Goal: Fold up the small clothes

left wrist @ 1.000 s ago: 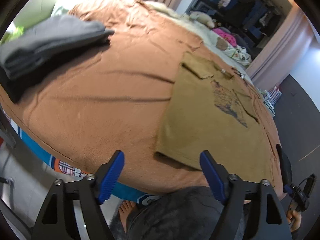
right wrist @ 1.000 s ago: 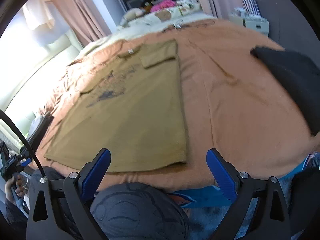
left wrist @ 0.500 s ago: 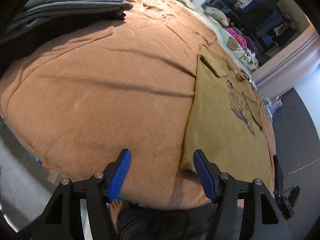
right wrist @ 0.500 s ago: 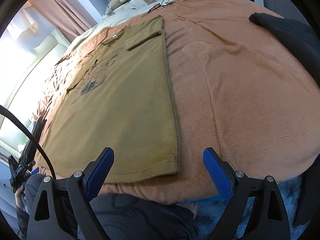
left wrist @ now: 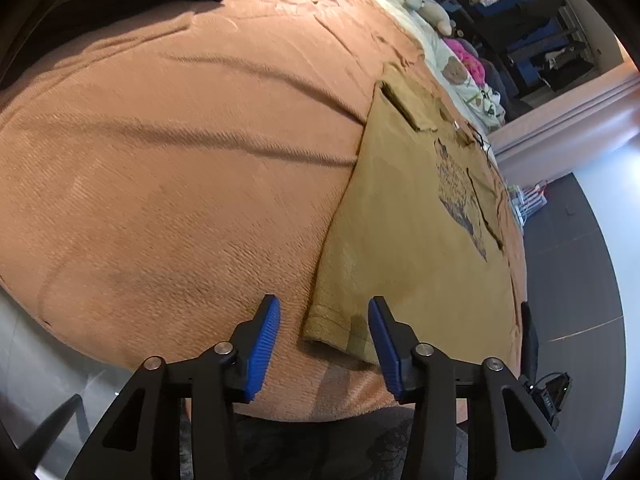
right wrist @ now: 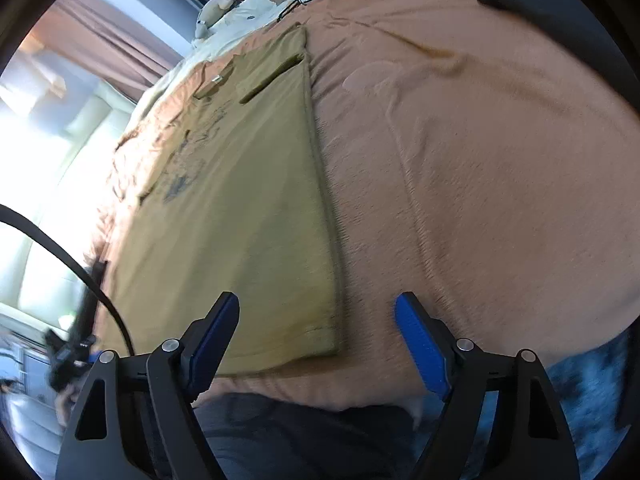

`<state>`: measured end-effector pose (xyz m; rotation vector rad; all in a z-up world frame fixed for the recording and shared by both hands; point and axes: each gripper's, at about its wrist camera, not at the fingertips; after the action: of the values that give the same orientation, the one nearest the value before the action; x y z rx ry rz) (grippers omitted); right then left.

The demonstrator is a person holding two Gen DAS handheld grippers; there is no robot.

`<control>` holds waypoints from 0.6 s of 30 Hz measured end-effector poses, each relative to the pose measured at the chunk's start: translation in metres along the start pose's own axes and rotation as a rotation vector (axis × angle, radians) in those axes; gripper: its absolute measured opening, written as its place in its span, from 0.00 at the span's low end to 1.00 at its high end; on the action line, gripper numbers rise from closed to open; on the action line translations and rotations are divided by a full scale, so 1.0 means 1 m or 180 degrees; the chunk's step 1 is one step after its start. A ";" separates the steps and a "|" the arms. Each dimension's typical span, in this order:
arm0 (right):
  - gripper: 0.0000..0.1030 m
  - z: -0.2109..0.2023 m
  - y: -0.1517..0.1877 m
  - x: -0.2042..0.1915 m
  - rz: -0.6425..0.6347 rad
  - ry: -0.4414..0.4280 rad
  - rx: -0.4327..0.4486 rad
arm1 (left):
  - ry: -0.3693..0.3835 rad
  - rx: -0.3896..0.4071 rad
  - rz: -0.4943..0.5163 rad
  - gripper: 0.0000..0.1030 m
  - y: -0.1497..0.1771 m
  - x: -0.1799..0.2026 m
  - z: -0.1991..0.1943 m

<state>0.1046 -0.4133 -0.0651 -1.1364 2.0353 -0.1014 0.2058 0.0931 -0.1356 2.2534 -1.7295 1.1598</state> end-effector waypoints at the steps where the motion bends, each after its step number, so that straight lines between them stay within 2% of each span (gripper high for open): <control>1: 0.74 -0.001 0.000 0.001 -0.0001 0.0016 -0.0009 | 0.0021 -0.0013 -0.0015 0.43 0.000 0.000 0.001; 5: 0.72 0.003 0.001 0.009 0.0101 -0.0084 -0.0056 | 0.0100 -0.0073 -0.0088 0.38 0.004 -0.002 0.003; 11: 0.72 0.003 0.007 0.019 0.0287 -0.0349 -0.0111 | 0.0259 -0.0086 -0.0220 0.38 0.010 -0.008 0.001; 18: 0.72 0.012 0.007 0.029 0.0386 -0.0481 -0.0012 | 0.0381 -0.0100 -0.0341 0.38 0.003 -0.009 0.011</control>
<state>0.0991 -0.4271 -0.0934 -0.9898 1.9644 0.0476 0.2082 0.0934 -0.1499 2.1805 -1.5529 1.2093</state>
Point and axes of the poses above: each gripper's, at about its wrist camera, not at the fingertips, and z roughly the way its jaws point, x to its right, y to its underside, and after that the axes turned 6 degrees about z, right-handed
